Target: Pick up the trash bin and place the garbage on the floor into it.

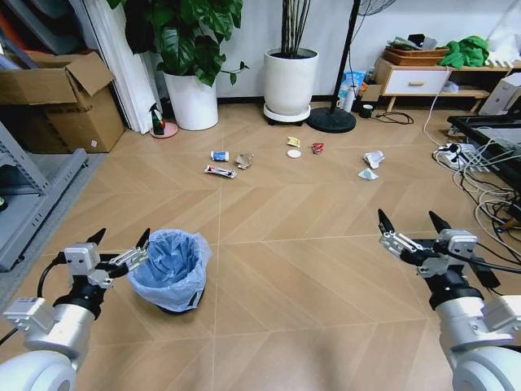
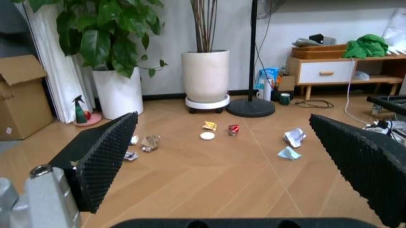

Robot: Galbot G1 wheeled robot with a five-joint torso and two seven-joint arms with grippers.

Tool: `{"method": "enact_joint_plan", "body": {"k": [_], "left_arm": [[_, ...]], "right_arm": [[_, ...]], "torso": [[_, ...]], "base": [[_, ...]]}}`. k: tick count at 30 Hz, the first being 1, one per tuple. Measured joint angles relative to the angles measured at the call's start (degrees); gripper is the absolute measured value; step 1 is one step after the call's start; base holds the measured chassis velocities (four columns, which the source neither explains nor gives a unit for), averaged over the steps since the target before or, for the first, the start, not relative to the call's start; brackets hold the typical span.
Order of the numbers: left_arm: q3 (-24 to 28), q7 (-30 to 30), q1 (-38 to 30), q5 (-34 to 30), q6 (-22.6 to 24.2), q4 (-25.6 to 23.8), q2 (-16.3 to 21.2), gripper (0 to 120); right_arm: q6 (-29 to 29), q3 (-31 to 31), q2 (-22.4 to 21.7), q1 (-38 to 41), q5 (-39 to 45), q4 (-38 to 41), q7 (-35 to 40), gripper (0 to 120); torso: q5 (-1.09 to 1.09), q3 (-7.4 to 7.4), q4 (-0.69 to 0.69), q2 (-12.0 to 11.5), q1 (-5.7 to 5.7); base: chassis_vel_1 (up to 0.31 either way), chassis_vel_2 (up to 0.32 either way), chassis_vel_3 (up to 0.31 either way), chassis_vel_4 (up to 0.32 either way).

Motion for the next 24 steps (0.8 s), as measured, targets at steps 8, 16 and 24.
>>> {"method": "enact_joint_plan", "body": {"k": [8, 16, 24], "left_arm": [[0.20, 0.12, -0.15, -0.32, -0.16, 0.22, 0.02, 100], [0.36, -1.04, -1.25, -1.01, 3.19, 2.18, 2.00, 100], [1.44, -4.27, -5.66, -3.58, 10.29, 5.12, 5.98, 100]], "right_arm": [[0.01, 0.13, 0.00, 0.08, -0.01, 0.00, 0.00, 100], [0.01, 0.00, -0.07, -0.09, -0.07, -0.09, 0.00, 100], [0.01, -0.23, -0.31, -0.28, -0.12, -0.33, 0.12, 100]], "torso": [[0.00, 0.00, 0.00, 0.00, 0.00], [0.00, 0.00, 0.01, 0.00, 0.00], [0.00, 0.00, -0.01, 0.00, 0.00]], "base": [[0.000, 0.000, 0.000, 0.000], [0.000, 0.000, 0.000, 0.000], [0.000, 0.000, 0.000, 0.000]]}}
